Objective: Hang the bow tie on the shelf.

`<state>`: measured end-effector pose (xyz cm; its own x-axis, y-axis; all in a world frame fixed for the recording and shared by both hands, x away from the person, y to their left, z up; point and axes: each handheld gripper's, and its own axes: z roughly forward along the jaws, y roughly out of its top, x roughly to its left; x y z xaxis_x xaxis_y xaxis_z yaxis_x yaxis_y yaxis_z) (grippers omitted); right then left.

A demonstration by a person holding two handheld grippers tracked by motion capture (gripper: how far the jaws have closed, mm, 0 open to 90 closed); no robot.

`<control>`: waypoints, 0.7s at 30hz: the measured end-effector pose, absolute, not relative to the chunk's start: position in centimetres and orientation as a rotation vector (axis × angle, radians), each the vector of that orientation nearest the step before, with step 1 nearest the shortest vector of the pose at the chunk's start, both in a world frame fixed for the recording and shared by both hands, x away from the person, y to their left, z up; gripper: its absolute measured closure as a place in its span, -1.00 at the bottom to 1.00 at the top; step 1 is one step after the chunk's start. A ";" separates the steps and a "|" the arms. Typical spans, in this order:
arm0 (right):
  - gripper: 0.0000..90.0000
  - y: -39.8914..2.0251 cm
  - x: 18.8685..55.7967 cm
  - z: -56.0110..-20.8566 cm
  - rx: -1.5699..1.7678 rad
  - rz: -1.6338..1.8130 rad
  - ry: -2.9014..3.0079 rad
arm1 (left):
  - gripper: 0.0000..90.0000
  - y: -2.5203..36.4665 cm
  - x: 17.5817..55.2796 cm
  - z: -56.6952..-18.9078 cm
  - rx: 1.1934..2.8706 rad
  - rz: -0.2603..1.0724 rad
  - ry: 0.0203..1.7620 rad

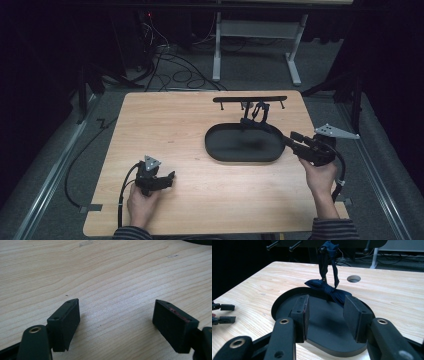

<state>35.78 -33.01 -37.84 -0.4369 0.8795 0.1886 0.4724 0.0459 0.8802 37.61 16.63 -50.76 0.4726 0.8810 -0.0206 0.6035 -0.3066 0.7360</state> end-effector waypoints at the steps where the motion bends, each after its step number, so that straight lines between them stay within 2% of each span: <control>1: 0.29 -33.0 35.7 -37.9 1.358 1.361 1.928 | -0.50 16.6 37.6 -50.8 2.030 0.514 1.227; 21: 0.29 -32.1 34.6 -39.3 1.360 1.391 1.958 | -0.50 16.6 37.6 -50.8 2.030 0.514 1.227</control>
<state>34.65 -32.08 -39.32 -0.4597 0.8617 0.2146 0.4864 0.0422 0.8727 37.61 16.63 -50.76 0.4727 0.8810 -0.0204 0.6036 -0.3068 0.7359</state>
